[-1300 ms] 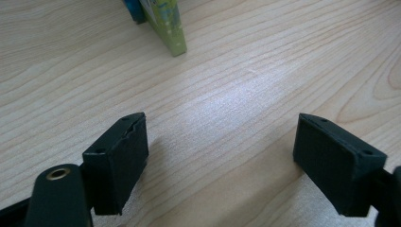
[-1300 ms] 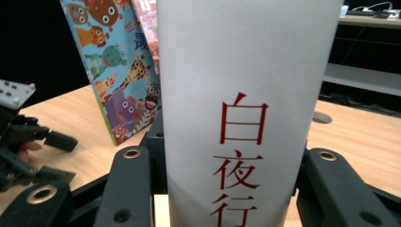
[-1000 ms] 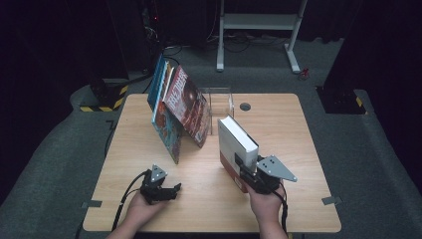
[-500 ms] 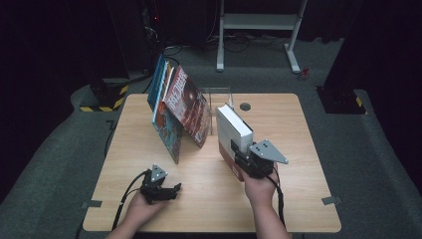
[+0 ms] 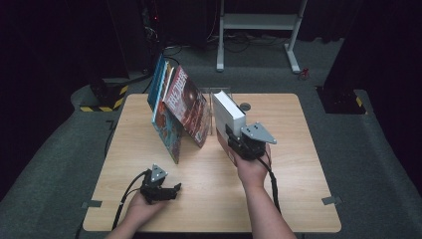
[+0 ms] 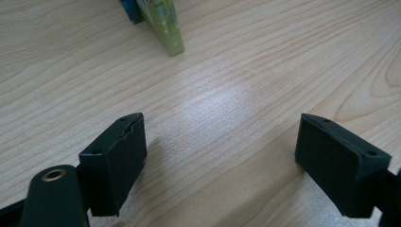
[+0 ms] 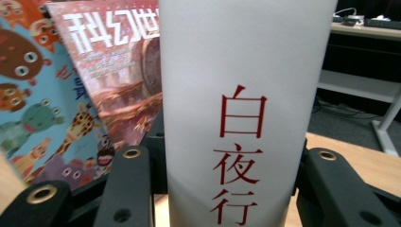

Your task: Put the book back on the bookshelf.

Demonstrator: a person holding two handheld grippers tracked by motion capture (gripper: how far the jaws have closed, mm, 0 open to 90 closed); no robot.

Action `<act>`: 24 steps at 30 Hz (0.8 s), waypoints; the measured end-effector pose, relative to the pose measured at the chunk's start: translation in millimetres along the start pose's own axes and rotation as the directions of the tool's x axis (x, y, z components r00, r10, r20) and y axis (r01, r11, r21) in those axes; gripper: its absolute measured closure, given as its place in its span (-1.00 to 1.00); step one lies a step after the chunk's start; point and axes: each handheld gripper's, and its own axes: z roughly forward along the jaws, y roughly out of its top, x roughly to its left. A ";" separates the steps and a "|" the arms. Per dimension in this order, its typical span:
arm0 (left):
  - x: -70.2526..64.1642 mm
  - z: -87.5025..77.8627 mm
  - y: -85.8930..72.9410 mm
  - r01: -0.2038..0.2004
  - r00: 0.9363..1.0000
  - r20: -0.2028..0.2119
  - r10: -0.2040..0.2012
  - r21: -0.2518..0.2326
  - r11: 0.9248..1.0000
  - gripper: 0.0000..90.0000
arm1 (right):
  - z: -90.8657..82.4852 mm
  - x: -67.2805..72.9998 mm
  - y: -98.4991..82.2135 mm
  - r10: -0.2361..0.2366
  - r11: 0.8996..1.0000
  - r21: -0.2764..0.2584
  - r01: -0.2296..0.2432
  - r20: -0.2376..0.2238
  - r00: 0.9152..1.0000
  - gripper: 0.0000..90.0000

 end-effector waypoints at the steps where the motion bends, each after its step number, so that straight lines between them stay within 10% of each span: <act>1: 0.0 0.0 0.0 0.000 1.000 0.000 0.000 0.000 1.000 -0.61 | 4.2 -0.2 2.3 -0.003 1.000 -0.001 0.003 0.005 1.000 0.21; 24: 0.0 -0.7 -0.6 0.003 1.000 0.004 -0.003 -0.001 1.000 -0.59 | 77.5 -12.7 34.2 0.024 1.000 -0.001 -0.024 0.074 0.997 0.21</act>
